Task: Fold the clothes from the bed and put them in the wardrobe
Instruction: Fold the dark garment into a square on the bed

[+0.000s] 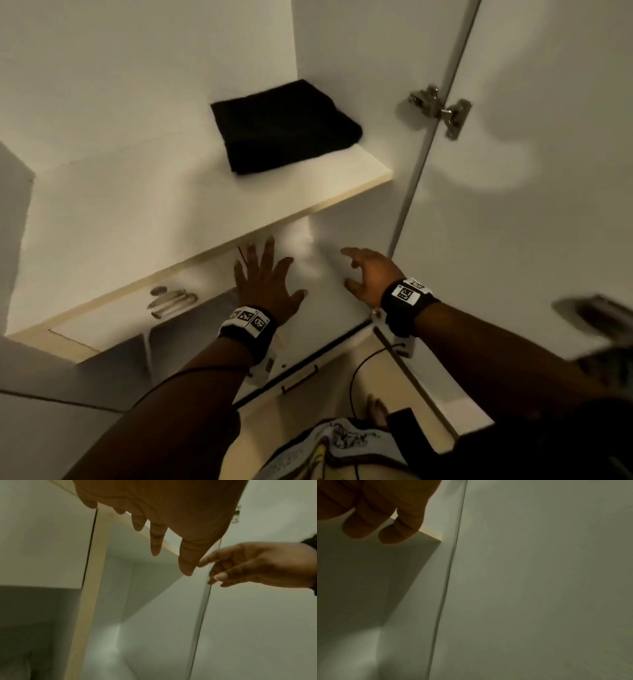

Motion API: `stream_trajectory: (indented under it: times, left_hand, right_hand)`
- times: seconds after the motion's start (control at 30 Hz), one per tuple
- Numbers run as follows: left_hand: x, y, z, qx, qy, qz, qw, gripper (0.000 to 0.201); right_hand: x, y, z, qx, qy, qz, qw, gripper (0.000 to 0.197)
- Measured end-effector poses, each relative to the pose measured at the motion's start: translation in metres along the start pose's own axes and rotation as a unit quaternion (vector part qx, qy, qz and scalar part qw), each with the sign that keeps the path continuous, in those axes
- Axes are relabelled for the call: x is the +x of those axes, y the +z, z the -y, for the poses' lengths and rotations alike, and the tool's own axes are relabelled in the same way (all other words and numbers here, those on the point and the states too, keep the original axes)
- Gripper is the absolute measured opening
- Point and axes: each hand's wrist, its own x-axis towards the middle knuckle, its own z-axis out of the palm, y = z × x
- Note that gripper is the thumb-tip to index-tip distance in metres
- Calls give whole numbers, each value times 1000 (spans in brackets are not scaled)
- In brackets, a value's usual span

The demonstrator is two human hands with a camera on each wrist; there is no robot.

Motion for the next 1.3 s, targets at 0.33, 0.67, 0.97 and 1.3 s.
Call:
stream_trajectory:
  times: [0.33, 0.67, 0.97, 1.3]
  left_hand:
    - [-121, 131, -8, -191, 18, 439, 878, 51]
    - [-259, 200, -40, 113, 191, 492, 842, 69]
    - [-430, 199, -124, 91, 294, 473, 826, 50]
    - [-571, 192, -182, 115, 502, 535, 669, 27]
  right_hand:
    - [-257, 114, -30, 76, 358, 77, 927, 47]
    - [-566, 210, -37, 133, 585, 116, 792, 50]
    - [-757, 268, 41, 124, 594, 23, 795, 37]
    - [-914, 345, 180, 197, 758, -181, 594, 22]
